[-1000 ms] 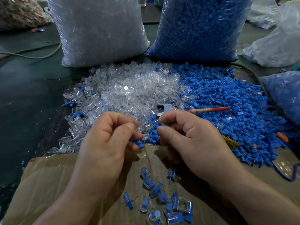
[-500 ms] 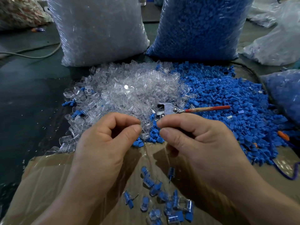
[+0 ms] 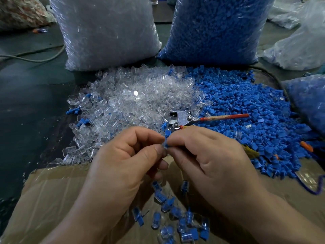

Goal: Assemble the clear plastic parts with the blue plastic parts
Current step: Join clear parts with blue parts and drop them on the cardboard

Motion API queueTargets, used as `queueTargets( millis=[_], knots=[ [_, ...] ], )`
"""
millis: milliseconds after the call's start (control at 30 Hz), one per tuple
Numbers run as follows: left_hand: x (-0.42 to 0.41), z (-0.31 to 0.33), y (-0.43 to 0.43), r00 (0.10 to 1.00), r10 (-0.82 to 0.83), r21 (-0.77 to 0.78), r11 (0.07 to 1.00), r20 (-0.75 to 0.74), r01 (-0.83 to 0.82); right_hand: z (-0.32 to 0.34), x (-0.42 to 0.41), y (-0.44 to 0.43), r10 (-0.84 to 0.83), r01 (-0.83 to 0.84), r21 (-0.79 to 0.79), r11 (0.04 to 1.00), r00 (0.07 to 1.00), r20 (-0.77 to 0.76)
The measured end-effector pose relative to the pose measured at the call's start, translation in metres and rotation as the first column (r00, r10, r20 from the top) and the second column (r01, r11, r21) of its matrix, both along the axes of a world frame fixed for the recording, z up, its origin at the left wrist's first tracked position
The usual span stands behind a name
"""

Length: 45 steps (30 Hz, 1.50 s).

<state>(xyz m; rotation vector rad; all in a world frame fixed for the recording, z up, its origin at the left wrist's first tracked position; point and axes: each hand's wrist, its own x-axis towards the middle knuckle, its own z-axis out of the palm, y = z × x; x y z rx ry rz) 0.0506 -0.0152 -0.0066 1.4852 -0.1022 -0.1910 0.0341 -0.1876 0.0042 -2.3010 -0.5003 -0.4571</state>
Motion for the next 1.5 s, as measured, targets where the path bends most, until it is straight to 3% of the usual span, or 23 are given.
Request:
queueTargets(
  millis=[167, 300, 400, 500, 600, 667, 1000, 1100, 1200, 1367, 1500],
  knots=[
    [0.001, 0.003, 0.000, 0.990, -0.054, -0.176, 0.984, -0.132, 0.030, -0.002, 0.000, -0.001, 0.037, -0.037, -0.030, 0.999, 0.999, 0.004],
    [0.000, 0.003, -0.003, 0.996, -0.035, -0.086, 0.996, -0.082, 0.027, -0.002, -0.001, -0.002, 0.042, -0.041, -0.069, 0.997, 0.999, 0.002],
    [-0.001, 0.007, -0.003, 0.995, -0.028, -0.103, 0.995, -0.094, 0.018, 0.002, -0.002, -0.005, -0.033, 0.032, -0.170, 0.985, 0.999, -0.004],
    [0.000, 0.009, 0.001, 0.989, -0.041, -0.117, 0.993, -0.140, 0.025, 0.008, 0.008, -0.022, -0.287, 0.229, -0.420, 0.878, 0.955, -0.078],
    [0.000, 0.010, 0.003, 0.980, -0.081, -0.132, 0.990, -0.181, 0.058, 0.010, 0.022, -0.044, -0.451, 0.229, -0.643, 0.731, 0.869, -0.203],
    [0.001, 0.010, 0.004, 0.976, -0.098, -0.152, 0.986, -0.195, 0.069, 0.007, 0.026, -0.050, -0.469, 0.202, -0.693, 0.692, 0.856, -0.219],
    [0.004, 0.007, 0.004, 0.980, -0.068, -0.166, 0.985, -0.188, 0.037, 0.013, 0.029, -0.051, -0.460, 0.285, -0.678, 0.678, 0.883, -0.089],
    [0.004, 0.006, 0.004, 0.989, -0.012, -0.147, 0.989, -0.147, -0.010, 0.021, 0.024, -0.051, -0.440, 0.370, -0.506, 0.779, 0.898, -0.021],
    [0.005, 0.002, 0.007, 0.996, 0.050, -0.109, 0.992, -0.076, -0.059, 0.030, 0.014, -0.046, -0.362, 0.332, -0.336, 0.882, 0.932, -0.030],
    [0.007, -0.005, 0.010, 0.994, 0.095, -0.043, 0.995, 0.052, -0.093, 0.028, 0.002, -0.036, -0.211, 0.148, -0.473, 0.868, 0.974, -0.082],
    [0.006, -0.011, 0.012, 0.988, 0.108, -0.061, 0.993, 0.106, -0.102, 0.024, 0.001, -0.034, -0.189, 0.090, -0.524, 0.847, 0.972, -0.139]
  ],
)
